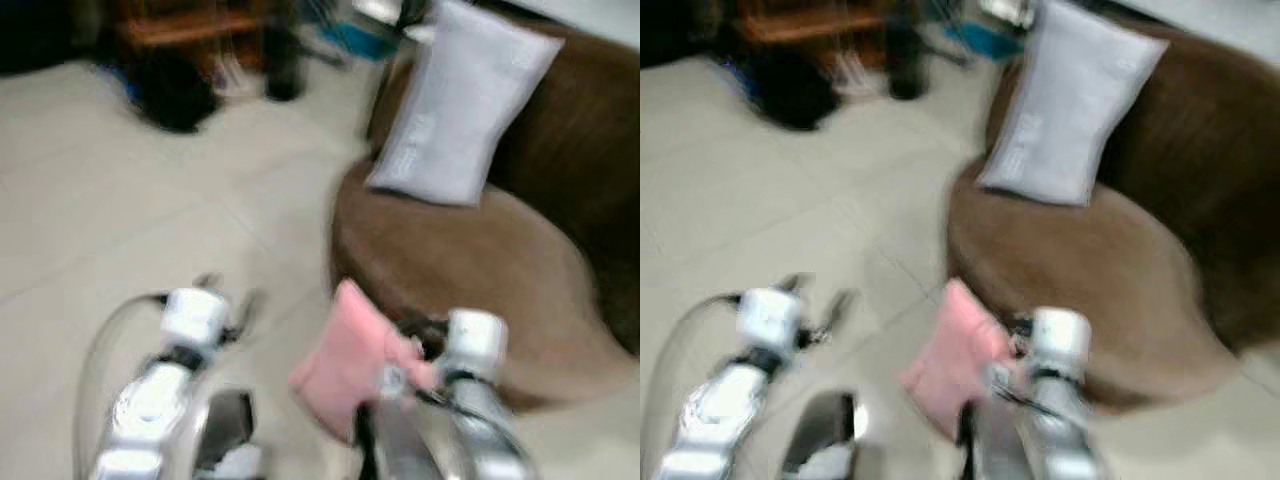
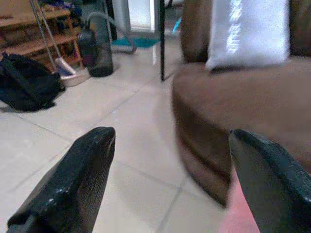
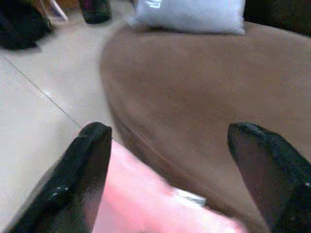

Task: Move the pillow to the sofa from floor

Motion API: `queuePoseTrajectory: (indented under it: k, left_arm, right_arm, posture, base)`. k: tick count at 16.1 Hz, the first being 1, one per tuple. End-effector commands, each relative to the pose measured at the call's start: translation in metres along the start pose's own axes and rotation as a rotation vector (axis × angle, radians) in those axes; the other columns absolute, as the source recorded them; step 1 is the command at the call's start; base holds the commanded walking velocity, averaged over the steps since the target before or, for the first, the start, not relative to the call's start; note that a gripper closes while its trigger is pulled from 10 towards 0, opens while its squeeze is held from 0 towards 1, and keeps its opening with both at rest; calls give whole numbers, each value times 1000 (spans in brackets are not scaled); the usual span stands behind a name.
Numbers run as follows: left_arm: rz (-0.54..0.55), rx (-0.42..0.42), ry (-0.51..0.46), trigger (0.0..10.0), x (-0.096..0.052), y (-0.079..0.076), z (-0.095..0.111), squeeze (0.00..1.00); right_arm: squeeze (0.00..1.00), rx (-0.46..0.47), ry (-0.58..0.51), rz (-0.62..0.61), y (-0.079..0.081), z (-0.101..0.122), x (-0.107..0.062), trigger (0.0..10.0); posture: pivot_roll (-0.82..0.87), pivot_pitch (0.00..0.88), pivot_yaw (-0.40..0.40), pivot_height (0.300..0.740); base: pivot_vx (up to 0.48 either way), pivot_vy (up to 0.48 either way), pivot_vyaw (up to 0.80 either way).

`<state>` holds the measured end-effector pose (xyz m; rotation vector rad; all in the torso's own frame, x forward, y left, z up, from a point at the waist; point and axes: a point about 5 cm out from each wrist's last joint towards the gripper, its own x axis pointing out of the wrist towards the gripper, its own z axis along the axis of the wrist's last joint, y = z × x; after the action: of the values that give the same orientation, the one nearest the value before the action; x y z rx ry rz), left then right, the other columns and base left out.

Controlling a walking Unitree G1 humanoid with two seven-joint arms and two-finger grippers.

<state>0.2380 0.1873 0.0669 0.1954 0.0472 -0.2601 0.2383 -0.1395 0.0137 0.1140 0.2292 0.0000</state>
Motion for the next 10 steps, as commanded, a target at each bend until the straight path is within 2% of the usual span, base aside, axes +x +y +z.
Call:
queuePoseTrajectory:
  k: [1,3,5,10]
  left_arm:
    - [-77,-26,-18,10000,9,-21,4,0]
    - [-163,-19,22,10000,7,-32,-2,0]
    - [-249,15,25,10000,4,-39,-5,0]
    - [-267,33,22,10000,1,-37,-5,0]
  right_arm:
    - [0,-28,22,-79,-28,-6,-8,10000]
    - [0,-65,20,-75,-29,-7,-10,10000]
    - [0,-64,42,-51,-26,-10,-9,10000]
    - [0,-55,81,40,-17,-15,-8,10000]
  posture:
    - [62,68,-73,565]
    - [61,65,-69,565]
    - [67,72,-69,565]
    - [77,88,-70,565]
  base:
    - [364,0,-800]
    - [0,0,0]
    - [0,0,0]
    - [0,0,0]
